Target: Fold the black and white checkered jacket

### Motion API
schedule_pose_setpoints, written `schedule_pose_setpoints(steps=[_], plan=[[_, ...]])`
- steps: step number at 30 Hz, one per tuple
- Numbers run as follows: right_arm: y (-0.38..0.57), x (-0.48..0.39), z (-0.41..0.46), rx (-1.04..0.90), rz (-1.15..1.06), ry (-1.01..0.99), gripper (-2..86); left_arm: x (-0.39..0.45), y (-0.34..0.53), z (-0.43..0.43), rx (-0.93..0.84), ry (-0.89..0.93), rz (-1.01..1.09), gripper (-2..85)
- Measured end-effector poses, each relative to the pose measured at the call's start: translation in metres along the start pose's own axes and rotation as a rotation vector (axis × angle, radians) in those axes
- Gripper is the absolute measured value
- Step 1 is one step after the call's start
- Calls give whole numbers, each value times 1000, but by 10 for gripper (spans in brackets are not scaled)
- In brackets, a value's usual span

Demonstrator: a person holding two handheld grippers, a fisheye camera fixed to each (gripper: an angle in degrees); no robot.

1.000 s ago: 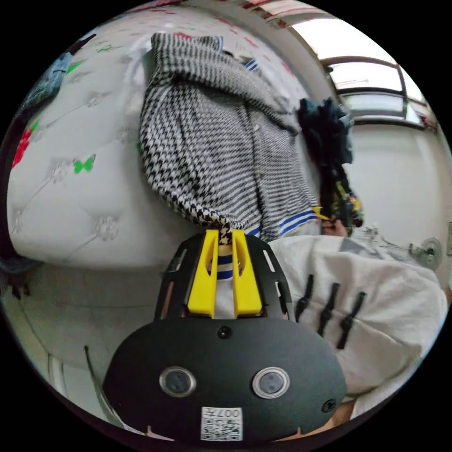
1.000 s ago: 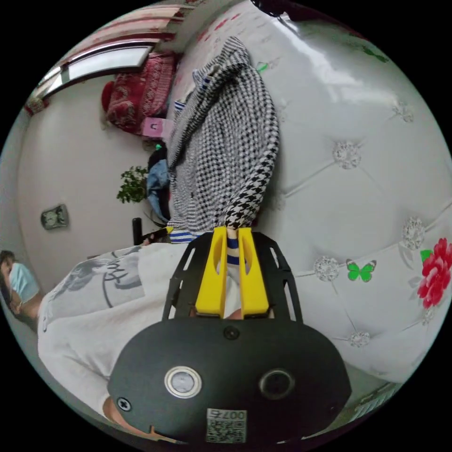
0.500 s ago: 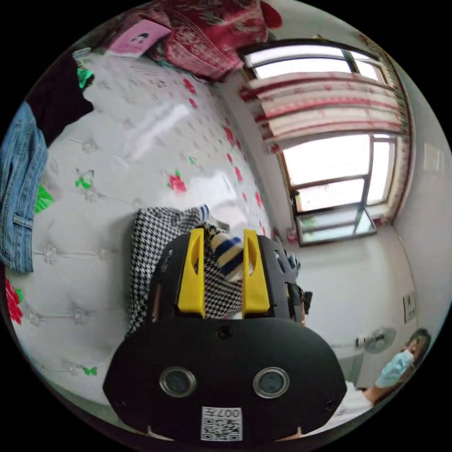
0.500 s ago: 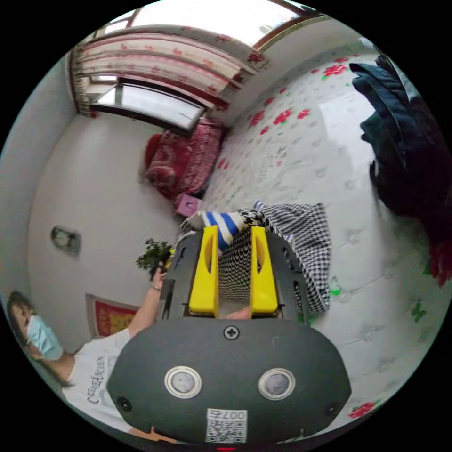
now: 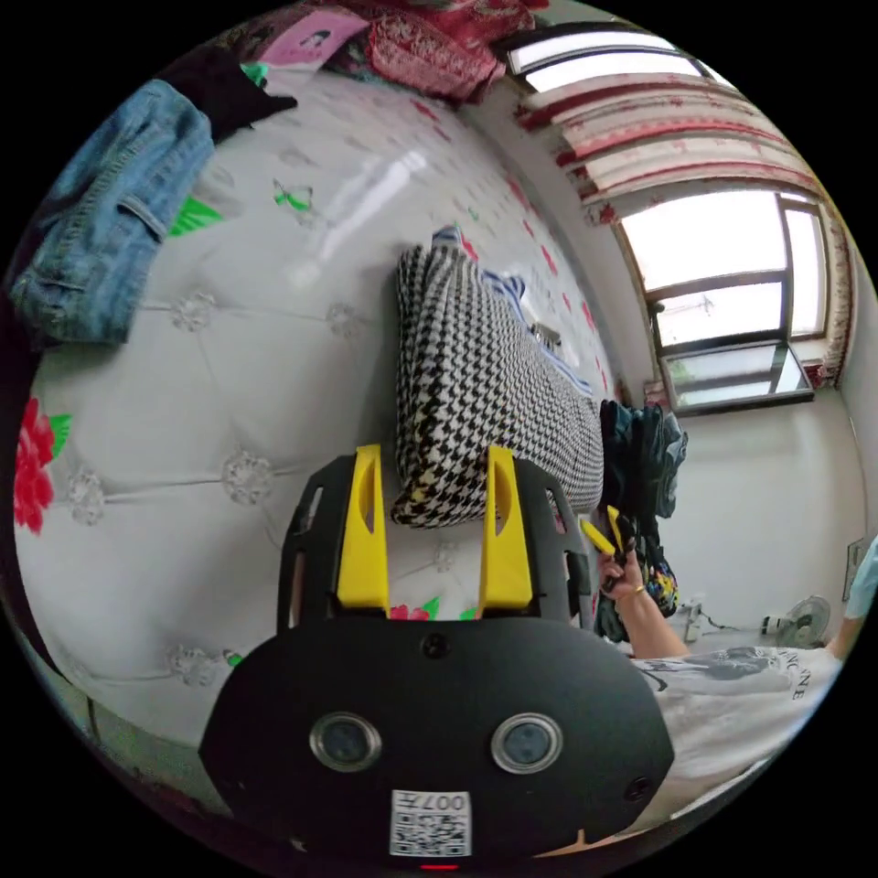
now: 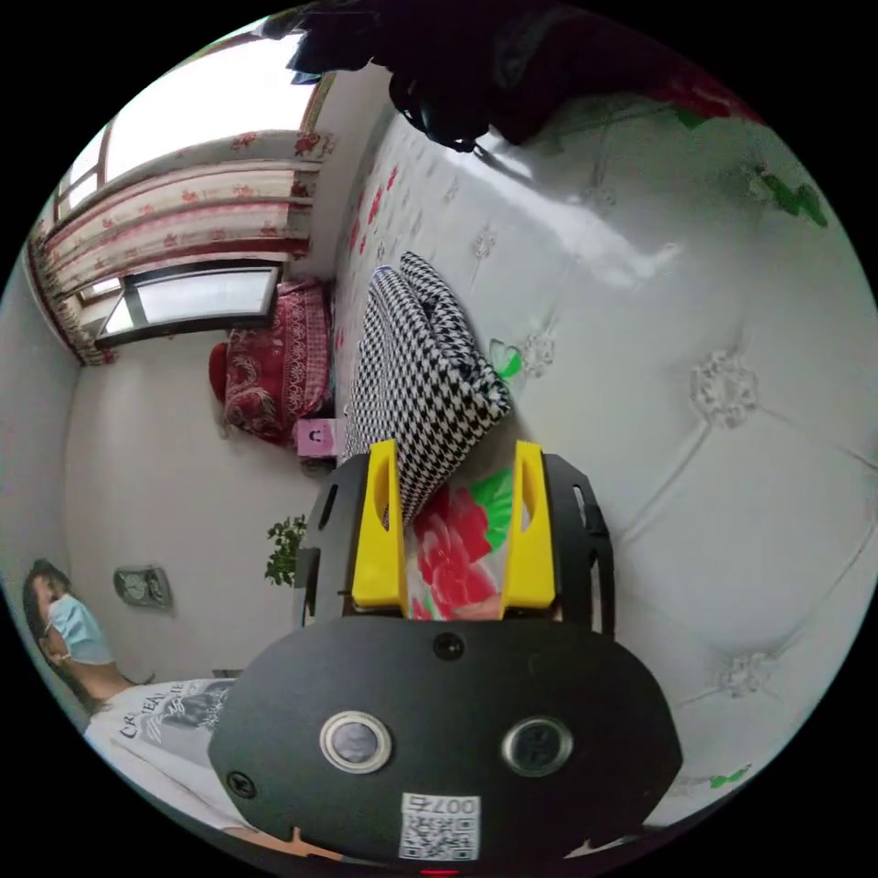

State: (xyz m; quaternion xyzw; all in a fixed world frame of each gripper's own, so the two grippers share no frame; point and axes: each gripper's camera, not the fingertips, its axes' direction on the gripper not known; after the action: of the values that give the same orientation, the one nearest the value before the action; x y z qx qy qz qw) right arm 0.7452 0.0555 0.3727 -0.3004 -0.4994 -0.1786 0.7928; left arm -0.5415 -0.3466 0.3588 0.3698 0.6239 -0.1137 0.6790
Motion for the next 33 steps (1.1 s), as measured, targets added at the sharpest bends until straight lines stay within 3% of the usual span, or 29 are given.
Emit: schedule_pose_setpoints(steps=[6, 8, 10, 14, 19, 23, 26, 31, 33], plan=[[-45, 0, 28, -94, 40, 16, 66, -18, -21, 27, -108, 57, -92, 76], [-41, 14, 21, -80, 84, -106, 46, -16, -16, 19, -104, 86, -57, 68], [-20, 22, -5, -23, 58, -221, 28, -13, -4, 7, -110, 102, -16, 66], [36, 31, -52, -53, -20, -155, 14, -20, 44, -15, -163, 81, -13, 72], [150, 106, -119, 9, 141, -204, 10, -26, 108, -43, -191, -26, -23, 61], [192, 133, -131, 80, 209, -250, 8, 16, 121, -81, -80, -170, 130, 55], [193, 130, -126, 93, 187, -258, 6, 71, 111, -71, -72, -113, 351, 56], [185, 92, -115, 58, 47, -175, 4, 156, 119, 30, -322, 36, 662, 58], [187, 81, -110, 51, 19, -157, 3, 158, 129, 99, -488, -49, 673, 55]])
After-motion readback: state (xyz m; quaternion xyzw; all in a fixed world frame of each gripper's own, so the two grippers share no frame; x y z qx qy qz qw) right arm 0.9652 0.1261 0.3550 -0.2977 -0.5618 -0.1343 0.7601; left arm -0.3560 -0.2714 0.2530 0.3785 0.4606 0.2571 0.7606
